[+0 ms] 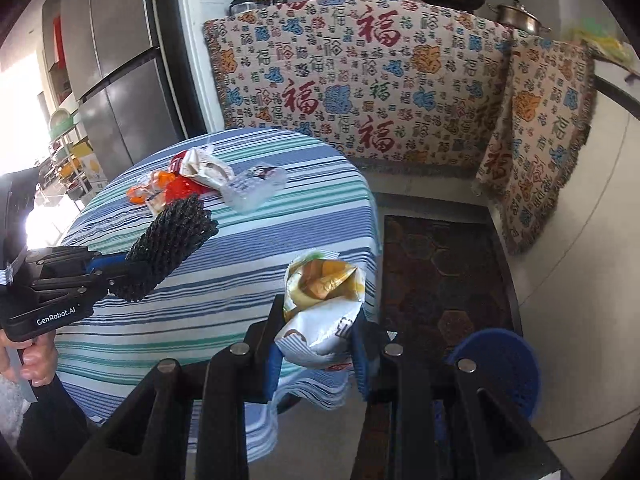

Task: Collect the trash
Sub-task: 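Carry the black scrubber to the blue basket while the right tool carries the snack bag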

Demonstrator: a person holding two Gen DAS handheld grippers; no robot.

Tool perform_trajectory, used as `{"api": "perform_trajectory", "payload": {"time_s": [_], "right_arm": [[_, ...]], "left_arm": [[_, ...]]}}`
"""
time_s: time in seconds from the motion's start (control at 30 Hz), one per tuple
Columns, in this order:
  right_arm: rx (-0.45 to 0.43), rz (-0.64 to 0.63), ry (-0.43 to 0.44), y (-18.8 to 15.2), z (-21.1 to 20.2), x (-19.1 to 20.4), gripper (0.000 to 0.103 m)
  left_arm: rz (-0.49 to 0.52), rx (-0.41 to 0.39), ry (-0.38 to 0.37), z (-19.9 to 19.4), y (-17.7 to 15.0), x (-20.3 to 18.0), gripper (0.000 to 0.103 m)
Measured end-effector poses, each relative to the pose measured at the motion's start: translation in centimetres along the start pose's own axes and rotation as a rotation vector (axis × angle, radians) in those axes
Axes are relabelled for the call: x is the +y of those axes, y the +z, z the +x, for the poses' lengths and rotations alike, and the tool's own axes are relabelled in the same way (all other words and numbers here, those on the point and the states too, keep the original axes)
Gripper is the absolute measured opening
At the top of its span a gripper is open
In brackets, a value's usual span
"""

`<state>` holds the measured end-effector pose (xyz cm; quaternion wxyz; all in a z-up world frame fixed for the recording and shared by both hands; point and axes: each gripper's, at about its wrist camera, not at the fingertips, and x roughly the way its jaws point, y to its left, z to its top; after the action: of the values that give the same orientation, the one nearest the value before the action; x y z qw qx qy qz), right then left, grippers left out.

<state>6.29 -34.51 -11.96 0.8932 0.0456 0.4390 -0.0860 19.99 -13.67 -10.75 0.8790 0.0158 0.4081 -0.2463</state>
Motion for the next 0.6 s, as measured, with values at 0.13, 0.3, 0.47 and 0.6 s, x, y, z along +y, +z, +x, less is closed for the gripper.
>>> {"api": "perform_trajectory", "payload": {"time_s": [0.13,0.3,0.47,0.6], "right_arm": [[-0.011,0.052,-0.050,-1.2,-1.6,-3.7,0.029],[-0.017,0.119,-0.112,-2.7,-3.0,-8.5,0.029],[-0.025,0.176,-0.167,-3.7,-4.0,-13.3,0.029],[-0.018,0.228,-0.203,-4.7,-4.2,-17.0,0.029]], "left_arm": [[0.044,0.007,-0.036,1.4,0.9,-3.7,0.015],[0.095,0.018,-0.088,3.1,1.9,-8.2,0.015],[0.133,0.030,-0.155,5.1,3.1,-12.7,0.015],[0.159,0.039,-0.212,7.2,4.1,-16.4,0.015]]}}
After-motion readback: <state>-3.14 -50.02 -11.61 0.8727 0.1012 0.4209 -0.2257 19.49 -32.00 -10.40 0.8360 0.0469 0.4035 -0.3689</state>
